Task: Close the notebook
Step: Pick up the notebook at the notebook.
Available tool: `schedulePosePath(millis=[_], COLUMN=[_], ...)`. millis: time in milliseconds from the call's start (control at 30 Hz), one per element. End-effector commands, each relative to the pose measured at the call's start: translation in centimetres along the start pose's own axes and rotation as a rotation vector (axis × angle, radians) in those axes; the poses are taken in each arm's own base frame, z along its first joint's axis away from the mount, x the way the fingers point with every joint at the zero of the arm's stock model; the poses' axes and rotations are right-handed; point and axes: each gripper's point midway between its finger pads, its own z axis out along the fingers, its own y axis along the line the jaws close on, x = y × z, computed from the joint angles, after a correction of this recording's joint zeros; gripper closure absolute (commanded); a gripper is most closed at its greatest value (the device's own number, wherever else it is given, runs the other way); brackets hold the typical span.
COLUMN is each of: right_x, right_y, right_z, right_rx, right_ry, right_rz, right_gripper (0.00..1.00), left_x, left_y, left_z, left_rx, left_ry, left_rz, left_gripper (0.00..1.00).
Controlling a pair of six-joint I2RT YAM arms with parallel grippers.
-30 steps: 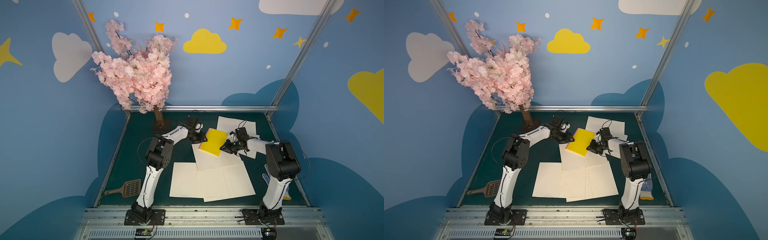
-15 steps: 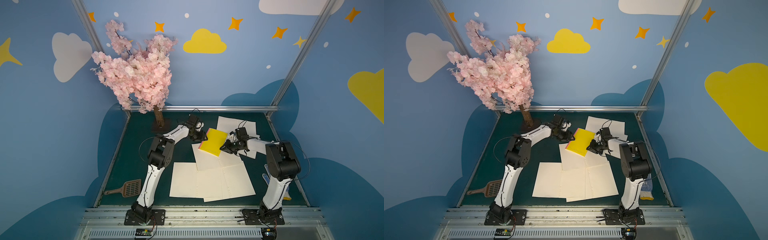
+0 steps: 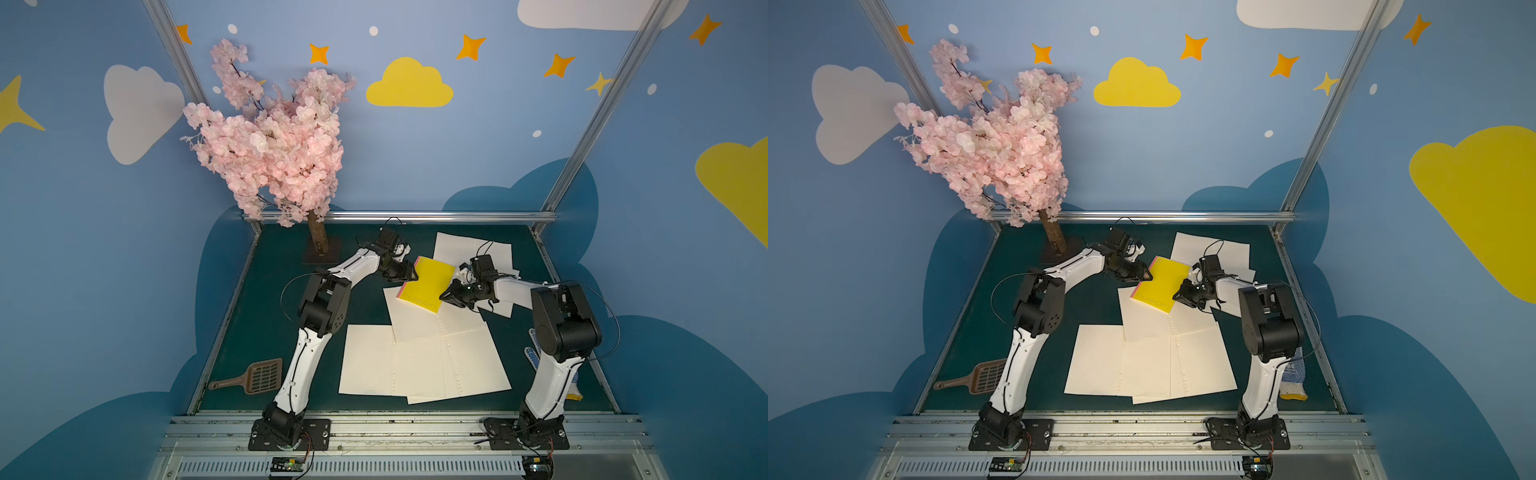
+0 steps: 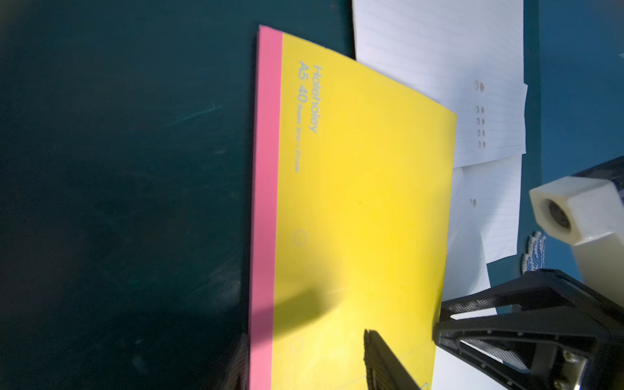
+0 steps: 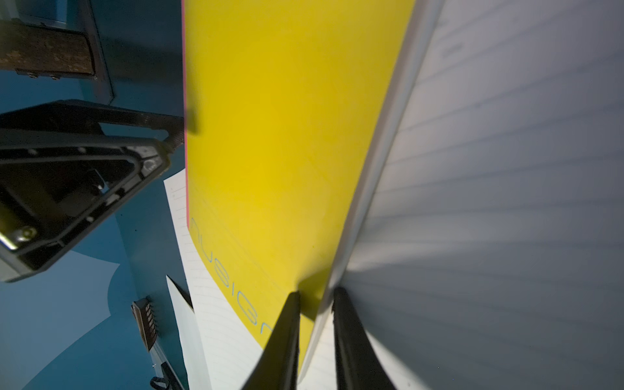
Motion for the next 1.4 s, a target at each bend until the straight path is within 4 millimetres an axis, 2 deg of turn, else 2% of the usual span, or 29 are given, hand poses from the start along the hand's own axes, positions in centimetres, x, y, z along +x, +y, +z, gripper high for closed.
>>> schedulePosePath(millis=[0,133,367,500,867,1133,1367], right_x=[0.9,1.0,1.0,1.0,1.0,1.1,1.1], right_y=[-0.6,-0.6,-0.6,-0.4,-0.3,-0.2,-0.2], right_z=[1.1,1.3,1.4,1.5,1.4,1.3,1.3], right_rx=[0.010,0.008,0.004,0.001,-0.006,-0.009,-0.009], right_ry=[0.040,0.045,0.049,0.049,0.045,0.046,0.044], right_rz=[0.014,0.014,0.015,0.014,0.010,0.008,0.008], right_gripper=[0.79,0.79,0.79,0.79,0.79,0.79,0.79], left_x=[2.6,2.8,1.3,1.5,3.0,2.4,2.5], left_y=[-0.8,-2.1,-5.6,-6.6,-6.5,-7.9,-8.0], left_z=[1.1,0.5,-2.4,-3.5,-3.6,-4.0,-4.2], left_rx=[0.046,0.118,0.321,0.369,0.379,0.487,0.499], left_ry=[0.112,0.125,0.062,0.057,0.055,0.041,0.040], left_rz=[-0.036,-0.063,-0.096,-0.107,-0.131,-0.143,-0.152], left_gripper=[0.44,0.45,0.45,0.45,0.45,0.45,0.46])
